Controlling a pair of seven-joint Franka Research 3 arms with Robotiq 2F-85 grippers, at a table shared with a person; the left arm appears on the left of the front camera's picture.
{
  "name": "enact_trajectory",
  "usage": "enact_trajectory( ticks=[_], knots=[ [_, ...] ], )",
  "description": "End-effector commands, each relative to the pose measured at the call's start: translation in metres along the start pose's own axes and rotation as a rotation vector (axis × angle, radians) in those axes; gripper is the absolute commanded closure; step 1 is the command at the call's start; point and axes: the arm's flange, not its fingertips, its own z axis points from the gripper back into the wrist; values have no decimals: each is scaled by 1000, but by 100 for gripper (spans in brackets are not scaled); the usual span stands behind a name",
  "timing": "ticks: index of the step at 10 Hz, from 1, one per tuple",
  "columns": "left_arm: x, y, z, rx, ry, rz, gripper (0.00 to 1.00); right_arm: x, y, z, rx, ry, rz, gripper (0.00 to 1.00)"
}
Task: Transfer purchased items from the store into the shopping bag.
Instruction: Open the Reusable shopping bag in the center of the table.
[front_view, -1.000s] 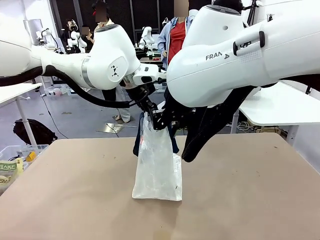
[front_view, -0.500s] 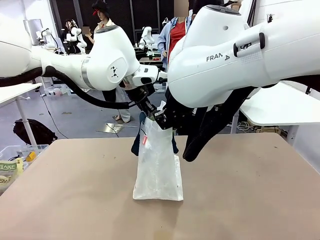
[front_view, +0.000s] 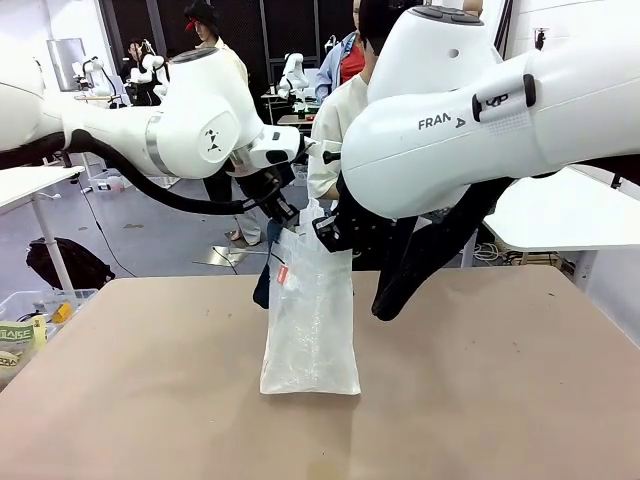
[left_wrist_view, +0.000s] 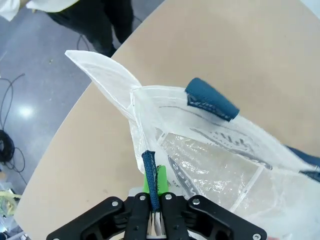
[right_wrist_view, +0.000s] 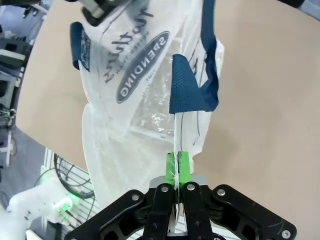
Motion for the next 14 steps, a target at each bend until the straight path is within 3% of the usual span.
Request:
enact_trajectory(
  ticks=[1, 7, 12, 14],
  knots=[
    [-31, 13, 16, 27, -55, 49, 100, -6, 3, -4, -61, -26, -18, 100],
    [-95, 70, 40, 161, -71, 166, 100, -8, 14, -12, -144, -66, 4, 100],
    [-150, 115, 64, 292, -5, 291, 100, -11, 21, -21, -176, -18, 45, 100],
    [-164, 147, 77, 323, -23, 408, 100, -13, 11, -27, -224, -6, 64, 100]
  ],
)
